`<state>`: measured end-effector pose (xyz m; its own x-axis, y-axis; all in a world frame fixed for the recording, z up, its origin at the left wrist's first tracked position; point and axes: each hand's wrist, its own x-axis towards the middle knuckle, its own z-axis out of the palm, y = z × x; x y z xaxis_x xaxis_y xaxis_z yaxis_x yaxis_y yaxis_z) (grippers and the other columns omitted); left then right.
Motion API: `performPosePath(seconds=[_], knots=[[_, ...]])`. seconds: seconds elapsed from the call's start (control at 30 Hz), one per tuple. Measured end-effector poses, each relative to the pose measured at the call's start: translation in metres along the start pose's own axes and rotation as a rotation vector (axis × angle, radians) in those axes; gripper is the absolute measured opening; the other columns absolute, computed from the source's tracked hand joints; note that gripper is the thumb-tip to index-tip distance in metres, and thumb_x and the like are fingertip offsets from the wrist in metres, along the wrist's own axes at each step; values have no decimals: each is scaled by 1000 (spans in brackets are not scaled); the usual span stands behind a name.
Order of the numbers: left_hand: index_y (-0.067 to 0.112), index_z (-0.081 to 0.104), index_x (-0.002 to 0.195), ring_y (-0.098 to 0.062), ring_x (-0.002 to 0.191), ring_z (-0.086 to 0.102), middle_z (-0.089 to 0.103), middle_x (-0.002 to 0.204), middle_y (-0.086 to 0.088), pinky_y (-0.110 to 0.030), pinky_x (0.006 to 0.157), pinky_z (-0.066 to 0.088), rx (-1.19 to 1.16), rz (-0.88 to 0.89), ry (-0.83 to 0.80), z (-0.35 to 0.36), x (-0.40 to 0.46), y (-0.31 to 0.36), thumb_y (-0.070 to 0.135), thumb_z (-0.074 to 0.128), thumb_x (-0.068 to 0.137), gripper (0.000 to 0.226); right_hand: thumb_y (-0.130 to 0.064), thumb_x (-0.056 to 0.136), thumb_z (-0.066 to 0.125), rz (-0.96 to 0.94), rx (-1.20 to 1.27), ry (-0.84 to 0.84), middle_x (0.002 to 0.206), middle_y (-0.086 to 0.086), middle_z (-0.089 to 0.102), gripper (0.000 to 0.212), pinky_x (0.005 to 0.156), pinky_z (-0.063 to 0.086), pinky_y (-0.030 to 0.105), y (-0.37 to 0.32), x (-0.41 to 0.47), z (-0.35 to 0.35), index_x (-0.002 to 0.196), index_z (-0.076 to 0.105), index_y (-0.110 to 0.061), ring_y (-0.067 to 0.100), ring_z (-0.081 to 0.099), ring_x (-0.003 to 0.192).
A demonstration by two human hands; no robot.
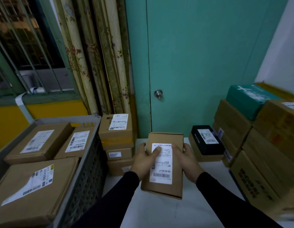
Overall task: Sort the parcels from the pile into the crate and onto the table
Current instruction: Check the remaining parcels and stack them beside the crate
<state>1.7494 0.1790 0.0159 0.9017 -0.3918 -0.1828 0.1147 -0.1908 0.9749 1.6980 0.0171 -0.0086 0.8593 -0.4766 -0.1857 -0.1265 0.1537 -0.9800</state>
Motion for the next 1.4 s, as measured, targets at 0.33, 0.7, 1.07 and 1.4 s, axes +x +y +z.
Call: performPosePath(seconds=[0.33,0.7,1.07,1.4], knots=[[42,38,137,-12,113,63,62,131,8,-38,94,51,74,-39,3,6,-1,-3,62,76,78,73,-28,102,59,18,-5,-110,109,3,74,21,82,62,43,-16,-15,2,123,55,-27,25,75,94],[30,50,123,-22,87,64,68,101,-2,-36,77,52,0,-165,-57,-12,1,10,47,48,103,26,-32,84,53,-62,-517,-4,111,12,61,19,83,47,35,-15,0,-18,73,65,-41,22,62,95],[21,52,112,-24,90,70,68,101,-9,-47,92,59,38,49,22,-1,1,7,45,62,98,30,-37,87,77,45,-32,-135,110,14,67,41,89,58,43,-20,1,-2,109,52,-14,26,69,87],[26,52,106,-29,99,68,67,99,-8,-48,93,57,88,75,62,0,-2,10,44,62,97,23,-24,89,78,-17,14,-114,108,17,64,33,89,59,41,-9,5,0,104,52,-11,25,67,91]])
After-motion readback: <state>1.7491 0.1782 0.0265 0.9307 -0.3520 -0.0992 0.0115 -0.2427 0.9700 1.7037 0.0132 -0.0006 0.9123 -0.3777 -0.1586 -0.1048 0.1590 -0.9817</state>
